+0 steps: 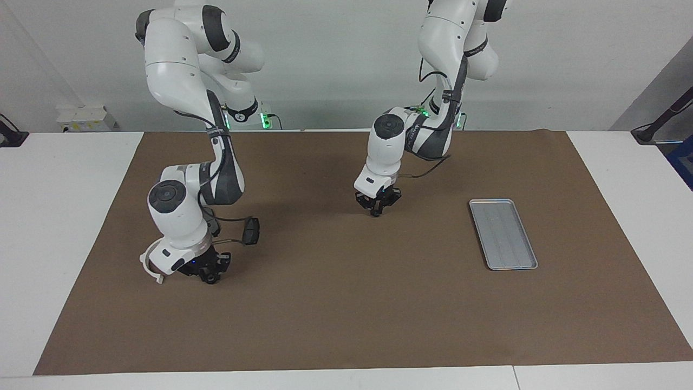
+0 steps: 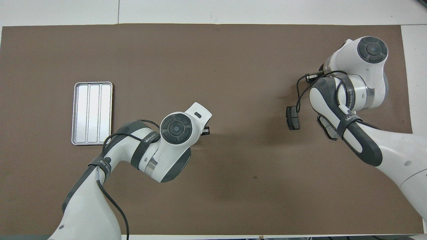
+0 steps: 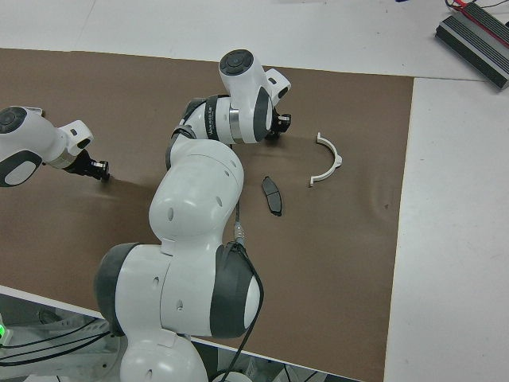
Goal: Place bearing gear from tray to pile
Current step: 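Carry the second bearing mid-table with the left gripper and release it, then withdraw the left gripper while the right gripper reaches the mid-table bearing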
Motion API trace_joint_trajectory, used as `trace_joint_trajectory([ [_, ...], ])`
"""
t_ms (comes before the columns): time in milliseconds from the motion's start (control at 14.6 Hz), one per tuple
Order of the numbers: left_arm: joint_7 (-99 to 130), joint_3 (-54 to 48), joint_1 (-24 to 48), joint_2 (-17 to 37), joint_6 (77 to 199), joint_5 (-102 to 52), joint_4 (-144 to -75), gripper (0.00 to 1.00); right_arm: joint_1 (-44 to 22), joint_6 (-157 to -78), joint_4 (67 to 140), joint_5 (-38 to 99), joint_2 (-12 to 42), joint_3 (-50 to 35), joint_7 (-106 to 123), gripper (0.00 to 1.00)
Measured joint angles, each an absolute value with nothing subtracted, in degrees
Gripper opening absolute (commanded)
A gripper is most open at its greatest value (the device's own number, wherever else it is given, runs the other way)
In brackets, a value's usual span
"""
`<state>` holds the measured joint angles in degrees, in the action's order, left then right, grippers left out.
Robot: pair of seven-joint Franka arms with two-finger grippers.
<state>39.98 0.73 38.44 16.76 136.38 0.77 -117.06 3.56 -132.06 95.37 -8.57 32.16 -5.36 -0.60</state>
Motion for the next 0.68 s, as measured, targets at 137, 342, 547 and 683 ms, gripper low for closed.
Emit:
trace_joint_trajectory([
  [137,40.0,0.7,38.5,16.8,136.4,0.8,-117.1,0.96,3.6,-132.1,95.4,-8.6,32.2,-5.4,-0.6,0.37],
  [342,40.0,0.9,38.5,16.7,136.4,0.8,-117.0,1.00,3.6,-132.2,95.4,-8.6,32.2,-5.4,-0.6,1.00],
  [547,39.5,2.4,37.7,15.8,135.7,1.0,-115.7,1.00,3.5,-132.4,95.4,-8.6,32.1,-5.5,-0.6,1.00],
  [683,34.2,3.4,33.3,13.0,132.0,1.2,-114.1,1.00,3.3,-132.4,95.3,-8.6,31.8,-5.6,-0.6,1.00],
])
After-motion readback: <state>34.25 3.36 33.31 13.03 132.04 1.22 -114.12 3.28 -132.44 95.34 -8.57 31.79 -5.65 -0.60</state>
